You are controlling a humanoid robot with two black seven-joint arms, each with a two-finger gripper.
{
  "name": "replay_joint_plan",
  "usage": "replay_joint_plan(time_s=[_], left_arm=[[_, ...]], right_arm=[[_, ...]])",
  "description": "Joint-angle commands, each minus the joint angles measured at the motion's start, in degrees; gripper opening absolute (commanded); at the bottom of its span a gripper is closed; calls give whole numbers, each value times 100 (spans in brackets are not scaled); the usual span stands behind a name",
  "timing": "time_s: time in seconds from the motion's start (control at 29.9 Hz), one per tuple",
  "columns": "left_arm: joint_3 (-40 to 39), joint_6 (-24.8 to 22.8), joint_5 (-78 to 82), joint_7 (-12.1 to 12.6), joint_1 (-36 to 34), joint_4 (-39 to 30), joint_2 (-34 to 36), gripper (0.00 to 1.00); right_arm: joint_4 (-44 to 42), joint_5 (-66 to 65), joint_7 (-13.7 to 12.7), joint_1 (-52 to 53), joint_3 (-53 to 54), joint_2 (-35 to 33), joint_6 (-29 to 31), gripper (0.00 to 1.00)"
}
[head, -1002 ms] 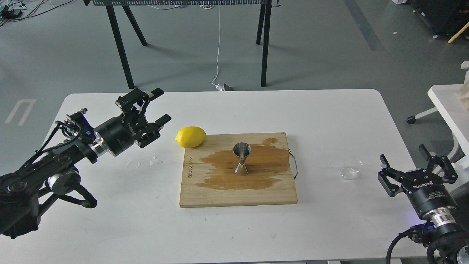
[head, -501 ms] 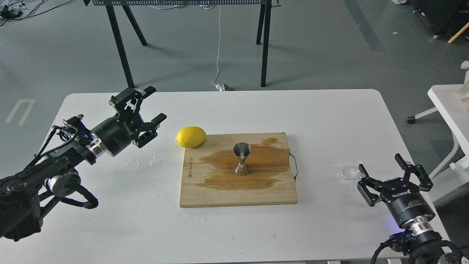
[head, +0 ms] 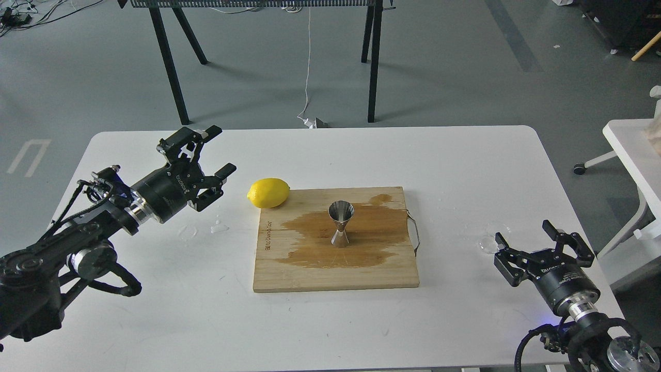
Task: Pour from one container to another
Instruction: 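Move the right gripper to the small clear measuring cup and grasp it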
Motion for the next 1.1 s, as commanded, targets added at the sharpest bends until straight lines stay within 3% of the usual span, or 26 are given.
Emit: replay_joint_plan(time_s=[0.0, 0.13, 0.47, 1.07], left_arm=[[3, 0, 4, -1, 0, 15, -4, 92], [11, 0, 13, -1, 0, 23, -4, 92], [3, 0, 4, -1, 0, 138, -66, 93], [11, 0, 4, -1, 9, 138, -66, 93]], right_arm=[[0, 2, -18, 111, -14, 9, -350, 99], [0, 19, -88, 225, -5, 9, -834, 99], [-18, 19, -97, 375, -5, 167, -1380, 99], [-430, -7, -89, 709, -14, 378, -1740, 99]])
